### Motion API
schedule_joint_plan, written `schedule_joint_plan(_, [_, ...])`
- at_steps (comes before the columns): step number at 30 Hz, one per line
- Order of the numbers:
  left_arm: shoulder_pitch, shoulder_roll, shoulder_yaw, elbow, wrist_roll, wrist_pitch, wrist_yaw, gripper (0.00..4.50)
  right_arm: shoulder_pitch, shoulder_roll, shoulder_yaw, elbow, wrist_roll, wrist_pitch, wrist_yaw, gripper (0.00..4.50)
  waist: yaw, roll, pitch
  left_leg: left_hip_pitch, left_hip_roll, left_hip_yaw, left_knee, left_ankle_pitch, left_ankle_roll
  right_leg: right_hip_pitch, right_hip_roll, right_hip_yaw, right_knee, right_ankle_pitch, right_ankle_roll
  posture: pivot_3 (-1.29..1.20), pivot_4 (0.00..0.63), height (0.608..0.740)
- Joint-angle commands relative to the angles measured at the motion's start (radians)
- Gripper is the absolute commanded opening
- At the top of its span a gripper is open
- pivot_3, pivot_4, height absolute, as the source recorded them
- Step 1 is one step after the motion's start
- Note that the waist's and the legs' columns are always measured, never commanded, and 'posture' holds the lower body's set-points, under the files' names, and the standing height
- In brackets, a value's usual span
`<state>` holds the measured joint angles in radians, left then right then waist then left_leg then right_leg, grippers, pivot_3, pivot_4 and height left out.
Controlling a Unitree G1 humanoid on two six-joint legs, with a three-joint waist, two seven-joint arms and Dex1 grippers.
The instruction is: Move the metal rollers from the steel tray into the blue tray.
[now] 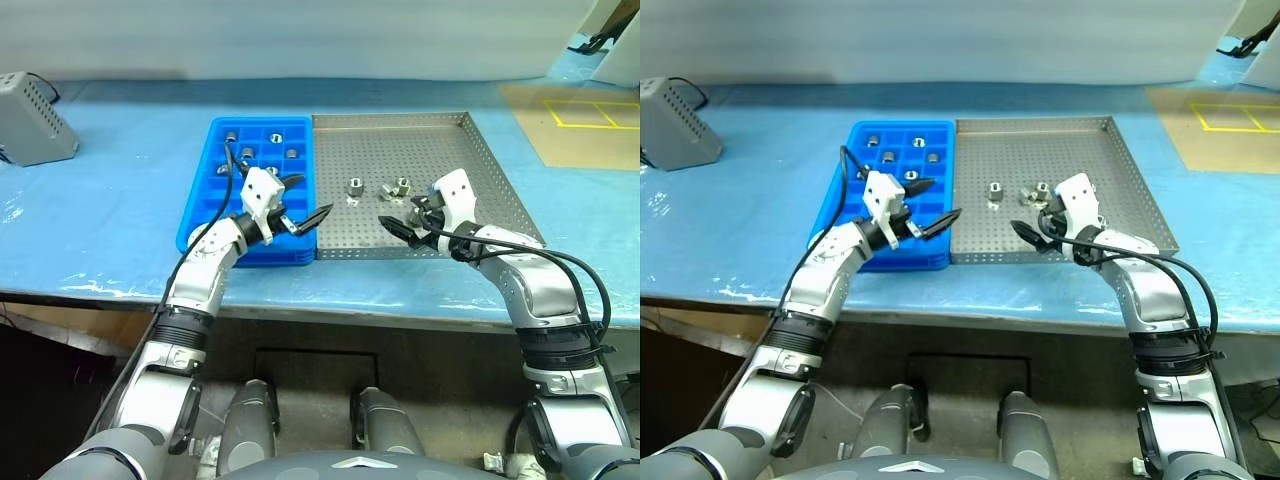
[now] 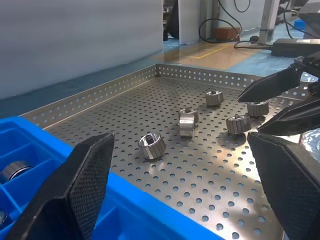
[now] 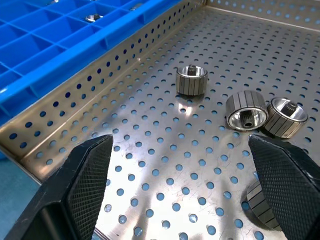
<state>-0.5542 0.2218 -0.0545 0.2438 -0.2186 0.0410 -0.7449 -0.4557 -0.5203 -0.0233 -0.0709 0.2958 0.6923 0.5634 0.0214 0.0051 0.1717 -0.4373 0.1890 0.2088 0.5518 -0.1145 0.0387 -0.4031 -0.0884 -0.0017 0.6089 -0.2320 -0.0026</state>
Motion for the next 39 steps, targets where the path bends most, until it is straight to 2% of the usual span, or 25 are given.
schedule_joint_plan(1, [0.009,-0.005,-0.011,-0.072,0.0,0.002,0.017,4.5,-0.037,-0.007,-0.01,0.0,-0.014,0.032,-0.028,4.46,0.002,0.0,0.0,0.0,0.0,0.0,0.0,0.0,0.0,0.0,0.0,0.0,0.0,0.0,0.0,-0.18,0.15,0.74])
schedule_joint_plan(9, [0.034,-0.011,-0.018,-0.104,-0.005,0.014,0.041,4.5,-0.052,-0.016,-0.025,0.052,-0.022,0.018,-0.02,4.46,0.01,0.0,0.0,0.0,0.0,0.0,0.0,0.0,0.0,0.0,0.0,0.0,0.001,0.0,0.0,-0.14,0.15,0.74])
schedule_joint_plan(13, [0.042,-0.008,-0.013,-0.107,0.001,0.016,0.056,4.5,-0.076,-0.018,-0.045,0.107,-0.054,0.058,-0.084,4.46,0.021,0.0,0.0,0.0,0.0,0.0,0.0,0.0,0.0,0.0,0.0,0.0,0.001,0.0,0.0,-0.13,0.15,0.74])
schedule_joint_plan(18, [0.035,-0.009,-0.014,-0.107,-0.001,0.016,0.065,4.5,-0.244,-0.023,-0.016,0.416,-0.146,-0.038,-0.149,4.46,0.022,0.0,0.0,0.0,-0.001,0.0,0.003,0.0,-0.001,0.0,-0.001,0.0,0.004,0.0,0.0,-0.13,0.15,0.74])
schedule_joint_plan(25, [0.025,-0.007,-0.007,-0.115,-0.007,0.015,0.073,4.5,-0.336,-0.015,0.018,0.577,-0.188,-0.068,-0.102,4.46,0.023,0.001,0.0,0.0,0.0,0.0,0.003,0.001,-0.001,-0.001,0.0,0.0,0.004,0.0,0.0,-0.11,0.15,0.74])
schedule_joint_plan(29, [-0.012,-0.024,-0.002,-0.116,-0.024,0.028,0.083,4.5,-0.346,0.0,-0.022,0.542,-0.142,-0.11,-0.05,4.46,0.026,0.001,0.0,-0.001,0.0,0.0,0.003,0.001,-0.001,-0.002,0.0,0.0,0.005,0.0,0.0,-0.12,0.15,0.74])
schedule_joint_plan(33, [-0.091,-0.074,-0.012,-0.094,-0.059,0.045,0.065,4.5,-0.313,0.016,-0.096,0.418,-0.077,-0.159,-0.035,4.46,0.028,0.001,0.0,-0.001,0.0,0.0,0.005,0.001,-0.001,-0.002,0.0,0.0,0.007,0.0,0.0,-0.16,0.15,0.74])
schedule_joint_plan(36, [-0.183,-0.099,-0.027,0.018,-0.034,0.051,0.059,4.5,-0.28,0.022,-0.141,0.344,-0.049,-0.17,-0.054,4.46,0.03,0.001,0.0,-0.001,0.0,0.0,0.006,0.0,-0.001,-0.002,-0.001,0.0,0.007,0.0,0.0,-0.19,0.15,0.74])
schedule_joint_plan(39, [-0.315,-0.118,-0.041,0.241,0.036,0.068,0.113,4.5,-0.242,0.029,-0.161,0.286,-0.045,-0.173,-0.08,4.46,0.027,0.001,0.0,0.0,0.0,0.0,0.006,0.0,-0.001,0.0,-0.001,0.0,0.007,0.0,0.0,-0.22,0.15,0.74])
